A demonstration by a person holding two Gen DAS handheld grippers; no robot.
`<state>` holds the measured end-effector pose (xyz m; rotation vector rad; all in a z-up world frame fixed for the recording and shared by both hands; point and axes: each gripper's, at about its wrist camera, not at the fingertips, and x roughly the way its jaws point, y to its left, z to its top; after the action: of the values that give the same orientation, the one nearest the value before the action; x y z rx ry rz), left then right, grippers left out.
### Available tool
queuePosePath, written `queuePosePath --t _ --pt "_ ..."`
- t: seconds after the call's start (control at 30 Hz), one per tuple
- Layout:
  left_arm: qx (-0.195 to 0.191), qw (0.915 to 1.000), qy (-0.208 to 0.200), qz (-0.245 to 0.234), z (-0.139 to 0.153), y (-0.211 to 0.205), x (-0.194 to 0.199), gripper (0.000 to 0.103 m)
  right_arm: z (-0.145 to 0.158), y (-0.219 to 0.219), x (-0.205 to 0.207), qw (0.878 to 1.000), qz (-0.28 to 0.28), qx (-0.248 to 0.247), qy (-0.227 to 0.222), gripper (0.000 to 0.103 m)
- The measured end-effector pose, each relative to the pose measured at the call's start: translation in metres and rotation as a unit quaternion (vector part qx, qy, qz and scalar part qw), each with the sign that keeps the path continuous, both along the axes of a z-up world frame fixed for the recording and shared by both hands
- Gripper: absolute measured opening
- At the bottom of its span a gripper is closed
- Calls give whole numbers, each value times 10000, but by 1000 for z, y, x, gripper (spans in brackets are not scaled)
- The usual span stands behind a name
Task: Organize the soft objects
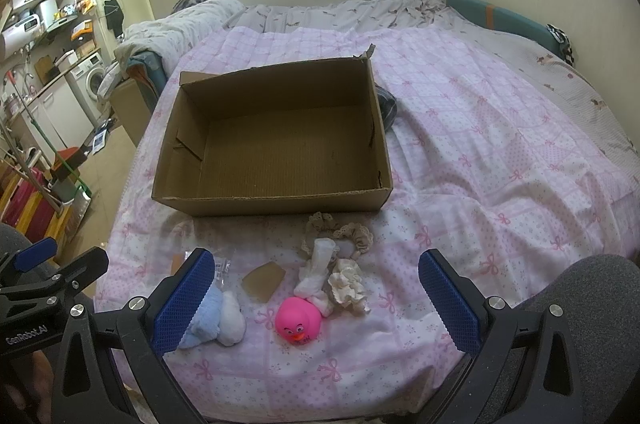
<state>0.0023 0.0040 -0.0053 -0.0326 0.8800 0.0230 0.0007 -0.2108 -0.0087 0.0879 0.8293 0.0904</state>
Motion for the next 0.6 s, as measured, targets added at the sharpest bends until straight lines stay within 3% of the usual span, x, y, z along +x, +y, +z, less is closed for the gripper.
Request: queuePosePath --t 0.6 --pt "-5 10000 -6 -3 0 0 0 103 1 0 0 10000 2 1 7 103"
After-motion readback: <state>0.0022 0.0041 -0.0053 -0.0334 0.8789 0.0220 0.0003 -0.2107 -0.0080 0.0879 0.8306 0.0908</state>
